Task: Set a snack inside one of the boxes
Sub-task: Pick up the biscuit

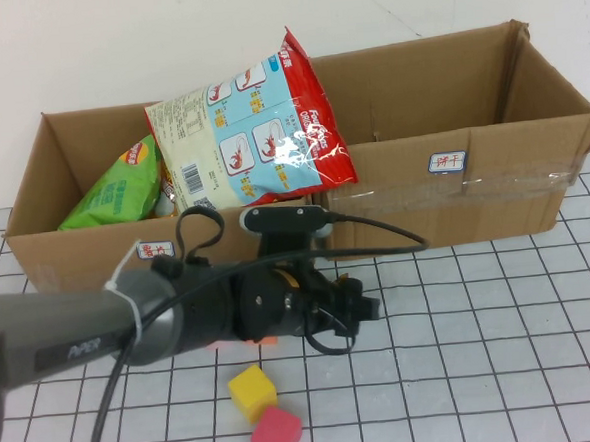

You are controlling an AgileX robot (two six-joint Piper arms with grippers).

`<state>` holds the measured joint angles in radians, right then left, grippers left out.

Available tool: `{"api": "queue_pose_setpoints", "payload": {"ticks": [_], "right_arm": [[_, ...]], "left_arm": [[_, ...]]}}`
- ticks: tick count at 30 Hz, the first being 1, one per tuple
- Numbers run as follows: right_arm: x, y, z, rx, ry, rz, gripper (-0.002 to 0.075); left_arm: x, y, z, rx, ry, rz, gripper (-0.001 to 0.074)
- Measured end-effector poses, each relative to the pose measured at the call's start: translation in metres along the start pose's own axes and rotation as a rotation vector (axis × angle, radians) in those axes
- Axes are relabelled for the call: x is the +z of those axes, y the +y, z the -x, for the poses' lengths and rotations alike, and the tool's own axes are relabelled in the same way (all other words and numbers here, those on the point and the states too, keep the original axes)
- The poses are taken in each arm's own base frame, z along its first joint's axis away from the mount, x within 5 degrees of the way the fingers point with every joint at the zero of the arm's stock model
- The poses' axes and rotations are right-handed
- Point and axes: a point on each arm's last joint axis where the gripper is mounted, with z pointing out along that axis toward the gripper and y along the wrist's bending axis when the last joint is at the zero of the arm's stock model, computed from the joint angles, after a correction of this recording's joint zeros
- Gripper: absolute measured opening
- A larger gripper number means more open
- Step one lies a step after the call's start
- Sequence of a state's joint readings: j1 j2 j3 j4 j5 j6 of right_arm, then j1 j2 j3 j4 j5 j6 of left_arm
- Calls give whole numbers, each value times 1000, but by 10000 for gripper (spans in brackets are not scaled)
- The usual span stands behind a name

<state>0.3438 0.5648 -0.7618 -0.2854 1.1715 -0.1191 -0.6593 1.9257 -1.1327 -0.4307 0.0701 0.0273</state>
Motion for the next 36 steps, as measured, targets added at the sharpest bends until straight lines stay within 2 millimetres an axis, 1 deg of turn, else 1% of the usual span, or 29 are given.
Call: {"api": "queue_pose_setpoints", "payload": {"ticks": [6, 8, 12, 16, 18, 21, 24, 29, 36], "right_arm": [[0, 0, 0, 9, 3, -5, -1], [0, 0, -1, 9, 7, -4, -1], [0, 0, -1, 9, 9, -4, -1], [0, 0, -1, 9, 9, -4, -1], [0, 0, -1, 9, 9, -4, -1], [0, 0, -1, 9, 8, -5, -1], [0, -1, -1, 11, 8, -6, -1], [0, -1, -1, 11, 8, -6, -1], [0, -1, -1, 11, 8, -6, -1]], "left_arm": [[-2, 23, 4, -21, 42, 40, 503], [-2, 28, 4, 3, 70, 51, 496], [-3, 32, 3, 51, 97, 69, 454], [-3, 32, 4, 49, 79, 73, 442], [-2, 32, 5, 45, 70, 74, 468], [0, 33, 4, 5, 62, 75, 576], [3, 34, 4, -29, 51, 75, 644], [8, 33, 5, -104, 32, 69, 668], [10, 34, 6, -149, 19, 66, 671]]}}
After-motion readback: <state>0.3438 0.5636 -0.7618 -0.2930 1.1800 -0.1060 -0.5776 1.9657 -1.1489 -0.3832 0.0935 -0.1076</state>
